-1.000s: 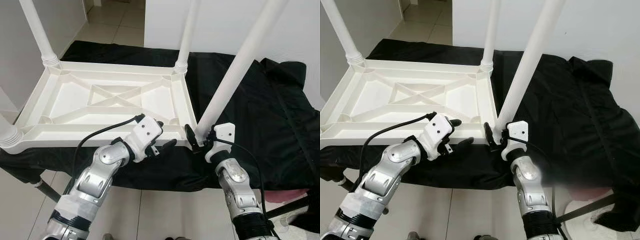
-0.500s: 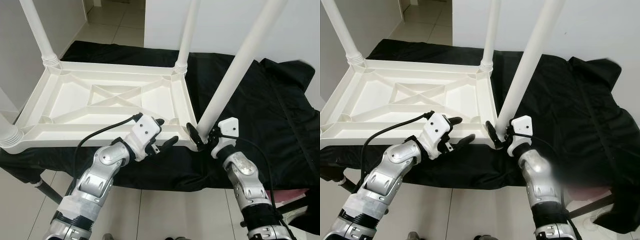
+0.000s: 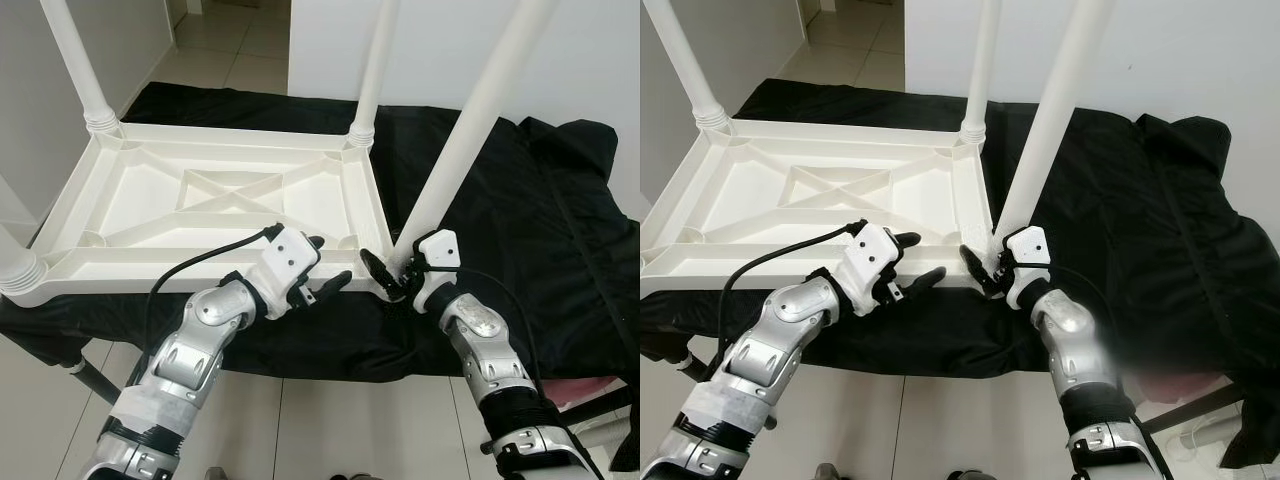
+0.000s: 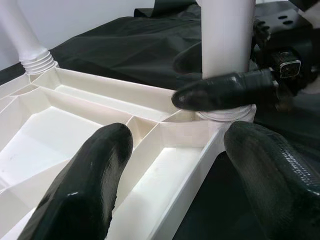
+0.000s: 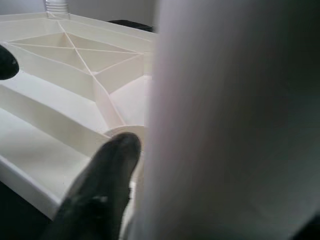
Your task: Building children table
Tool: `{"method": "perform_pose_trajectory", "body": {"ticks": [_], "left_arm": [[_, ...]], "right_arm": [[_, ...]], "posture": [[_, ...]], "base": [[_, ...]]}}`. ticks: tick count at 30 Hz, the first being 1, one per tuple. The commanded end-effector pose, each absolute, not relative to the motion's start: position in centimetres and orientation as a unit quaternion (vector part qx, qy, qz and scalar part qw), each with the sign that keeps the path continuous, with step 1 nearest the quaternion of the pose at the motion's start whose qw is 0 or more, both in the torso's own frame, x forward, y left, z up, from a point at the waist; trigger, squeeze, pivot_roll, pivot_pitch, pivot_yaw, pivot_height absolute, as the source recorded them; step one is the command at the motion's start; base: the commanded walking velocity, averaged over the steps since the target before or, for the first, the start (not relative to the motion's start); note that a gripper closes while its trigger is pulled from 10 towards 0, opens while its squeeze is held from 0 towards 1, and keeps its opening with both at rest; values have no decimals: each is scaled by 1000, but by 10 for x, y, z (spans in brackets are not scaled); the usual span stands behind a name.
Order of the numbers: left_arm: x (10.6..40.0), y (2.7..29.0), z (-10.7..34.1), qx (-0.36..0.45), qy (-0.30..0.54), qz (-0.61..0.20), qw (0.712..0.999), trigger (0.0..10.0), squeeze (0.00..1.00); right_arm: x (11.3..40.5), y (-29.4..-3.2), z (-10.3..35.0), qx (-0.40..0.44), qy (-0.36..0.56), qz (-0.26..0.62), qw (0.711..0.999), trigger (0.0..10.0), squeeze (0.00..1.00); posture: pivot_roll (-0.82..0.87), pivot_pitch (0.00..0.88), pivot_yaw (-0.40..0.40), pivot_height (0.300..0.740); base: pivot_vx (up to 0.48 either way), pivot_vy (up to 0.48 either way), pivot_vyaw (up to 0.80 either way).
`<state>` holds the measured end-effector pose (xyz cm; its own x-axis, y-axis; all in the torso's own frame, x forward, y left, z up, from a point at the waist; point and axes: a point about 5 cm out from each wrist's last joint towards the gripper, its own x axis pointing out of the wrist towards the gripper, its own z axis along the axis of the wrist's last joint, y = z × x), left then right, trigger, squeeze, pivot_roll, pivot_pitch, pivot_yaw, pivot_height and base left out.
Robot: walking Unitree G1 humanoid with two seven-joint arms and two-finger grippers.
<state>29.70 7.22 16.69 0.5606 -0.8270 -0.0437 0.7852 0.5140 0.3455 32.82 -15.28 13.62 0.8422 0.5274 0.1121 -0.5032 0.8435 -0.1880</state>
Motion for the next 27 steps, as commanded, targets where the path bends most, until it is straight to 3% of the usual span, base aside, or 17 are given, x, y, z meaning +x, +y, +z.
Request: {"method": "perform_pose_trajectory", "body": {"ticks": [1, 5, 6, 17, 27], "left_arm": [[296, 68, 163, 179, -58, -468, 863, 10000, 0], [298, 68, 163, 183, -60, -467, 863, 10000, 0], [298, 68, 163, 183, -60, -466, 863, 10000, 0], [298, 65, 161, 186, -58, -469, 862, 10000, 0], [301, 66, 158, 200, -55, -463, 862, 10000, 0]], "right_arm": [[327, -149, 131, -78, -70, 284, 953, 0, 0], [326, -156, 127, -68, -66, 265, 959, 0, 0], [325, -158, 126, -63, -65, 252, 964, 9843, 0], [322, -160, 115, -65, -38, 174, 982, 10000, 0], [312, -159, 114, -32, -45, 21, 998, 10000, 0]], "posture": [[32, 73, -70, 740], [24, 70, -69, 740], [20, 68, -68, 740], [12, 59, -59, 740], [9, 45, -65, 740]], "base": [[0, 0, 0], [0, 0, 0], [0, 0, 0], [0, 0, 0], [0, 0, 0]]}}
